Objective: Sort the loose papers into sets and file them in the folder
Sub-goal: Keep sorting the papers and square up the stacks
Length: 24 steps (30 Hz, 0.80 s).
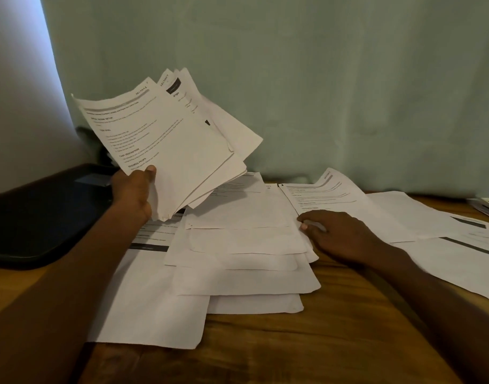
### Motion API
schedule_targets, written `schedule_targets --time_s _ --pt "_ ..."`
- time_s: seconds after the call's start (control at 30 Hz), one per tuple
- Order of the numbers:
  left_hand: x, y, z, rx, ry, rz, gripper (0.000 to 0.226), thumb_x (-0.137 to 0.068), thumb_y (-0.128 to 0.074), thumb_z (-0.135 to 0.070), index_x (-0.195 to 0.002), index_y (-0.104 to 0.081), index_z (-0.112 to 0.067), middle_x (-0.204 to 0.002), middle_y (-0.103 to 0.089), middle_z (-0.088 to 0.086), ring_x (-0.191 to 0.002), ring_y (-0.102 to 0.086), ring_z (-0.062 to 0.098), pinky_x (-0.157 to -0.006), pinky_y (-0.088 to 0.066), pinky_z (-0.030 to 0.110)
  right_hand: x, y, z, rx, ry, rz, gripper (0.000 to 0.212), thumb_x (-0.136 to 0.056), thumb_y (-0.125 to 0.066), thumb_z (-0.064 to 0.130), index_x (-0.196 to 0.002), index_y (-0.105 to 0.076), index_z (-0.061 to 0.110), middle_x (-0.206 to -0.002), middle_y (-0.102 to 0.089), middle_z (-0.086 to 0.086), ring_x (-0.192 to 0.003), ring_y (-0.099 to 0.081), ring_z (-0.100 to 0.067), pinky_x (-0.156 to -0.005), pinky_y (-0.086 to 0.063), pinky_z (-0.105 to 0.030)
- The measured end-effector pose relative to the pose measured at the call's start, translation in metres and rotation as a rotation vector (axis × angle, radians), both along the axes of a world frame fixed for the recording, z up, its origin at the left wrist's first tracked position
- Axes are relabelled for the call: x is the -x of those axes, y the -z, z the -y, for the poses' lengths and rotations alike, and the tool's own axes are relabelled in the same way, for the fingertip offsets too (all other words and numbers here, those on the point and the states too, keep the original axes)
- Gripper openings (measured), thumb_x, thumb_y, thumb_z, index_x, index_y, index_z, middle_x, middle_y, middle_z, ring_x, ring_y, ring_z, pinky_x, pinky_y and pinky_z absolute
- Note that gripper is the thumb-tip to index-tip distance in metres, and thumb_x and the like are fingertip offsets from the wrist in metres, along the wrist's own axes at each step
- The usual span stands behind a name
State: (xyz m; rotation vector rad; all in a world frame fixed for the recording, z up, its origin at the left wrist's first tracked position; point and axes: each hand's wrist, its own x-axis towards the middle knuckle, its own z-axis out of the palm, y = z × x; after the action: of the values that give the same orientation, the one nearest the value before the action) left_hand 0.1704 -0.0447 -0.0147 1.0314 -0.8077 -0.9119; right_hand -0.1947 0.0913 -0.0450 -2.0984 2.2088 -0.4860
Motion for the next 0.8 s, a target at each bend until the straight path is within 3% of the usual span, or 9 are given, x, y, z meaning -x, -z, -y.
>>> schedule_targets --time_s 0.17,0.27,0.37,0.47,0.57,0.67,0.8 --pt "-0.003 -0.003 -0.003 -0.013 -0.016 -0.02 0.035 -0.099 -0.065 -0.01 -0.133 -0.059 -0.013 -0.122 -0.061 0.001 -0.109 -0.054 0.018 -0.096 -0.044 0.034 -0.009 0.008 0.007 0.201 -0.009 0.071 0.029 -0.1 -0.041 0.057 -0.109 -0.062 0.041 -0.12 -0.067 0.013 -0.114 -0.061 -0.018 -0.103 -0.046 -0.05" --pt "-0.017 -0.009 -0.008 -0.034 -0.048 -0.064 0.027 -0.098 -0.064 -0.007 -0.124 -0.06 -0.015 -0.119 -0.062 0.0 -0.108 -0.056 0.017 -0.097 -0.046 0.033 -0.021 0.003 0.006 0.387 -0.056 0.146 0.03 -0.103 -0.051 0.045 -0.127 -0.064 0.035 -0.134 -0.064 0.014 -0.126 -0.057 -0.014 -0.11 -0.043 -0.046" --pt "-0.039 -0.015 -0.012 -0.055 -0.102 -0.084 0.025 -0.097 -0.065 -0.007 -0.117 -0.054 -0.018 -0.103 -0.059 -0.006 -0.104 -0.055 0.015 -0.097 -0.048 0.032 -0.051 -0.005 0.009 0.406 -0.238 0.192 0.031 -0.102 -0.056 0.042 -0.13 -0.064 0.033 -0.136 -0.063 0.015 -0.128 -0.056 -0.011 -0.111 -0.042 -0.044" --pt "-0.059 -0.014 -0.014 -0.066 -0.165 -0.146 0.025 -0.097 -0.063 -0.004 -0.114 -0.052 -0.019 -0.101 -0.058 -0.006 -0.105 -0.056 0.015 -0.098 -0.047 0.029 -0.095 -0.007 0.011 0.284 -0.411 0.224 0.035 -0.102 -0.055 0.047 -0.134 -0.061 0.036 -0.141 -0.059 0.017 -0.13 -0.053 -0.008 -0.113 -0.041 -0.044" --pt "-0.067 -0.012 -0.014 -0.07 -0.161 -0.192 0.024 -0.095 -0.062 -0.001 -0.114 -0.06 -0.016 -0.101 -0.062 -0.004 -0.106 -0.059 0.017 -0.102 -0.051 0.033 -0.138 -0.011 0.013 0.084 -0.554 0.135 0.048 -0.1 -0.045 0.062 -0.145 -0.048 0.045 -0.156 -0.042 0.019 -0.145 -0.037 -0.01 -0.121 -0.029 -0.05" --pt "-0.062 -0.012 -0.013 -0.051 -0.15 -0.176 0.021 -0.096 -0.063 -0.002 -0.113 -0.06 -0.015 -0.097 -0.062 -0.005 -0.096 -0.06 0.014 -0.093 -0.05 0.029 -0.149 -0.007 0.019 -0.122 -0.539 -0.059 0.056 -0.097 -0.034 0.071 -0.15 -0.035 0.053 -0.165 -0.023 0.023 -0.154 -0.021 -0.014 -0.123 -0.014 -0.055" --pt "-0.053 -0.012 -0.011 -0.027 -0.117 -0.162 0.021 -0.096 -0.062 0.001 -0.111 -0.06 -0.015 -0.093 -0.062 -0.007 -0.085 -0.058 0.007 -0.081 -0.049 0.025 -0.115 -0.005 0.021 -0.217 -0.459 -0.062 0.069 -0.084 -0.03 0.082 -0.15 -0.027 0.061 -0.163 -0.017 0.03 -0.155 -0.015 -0.01 -0.125 -0.01 -0.053"
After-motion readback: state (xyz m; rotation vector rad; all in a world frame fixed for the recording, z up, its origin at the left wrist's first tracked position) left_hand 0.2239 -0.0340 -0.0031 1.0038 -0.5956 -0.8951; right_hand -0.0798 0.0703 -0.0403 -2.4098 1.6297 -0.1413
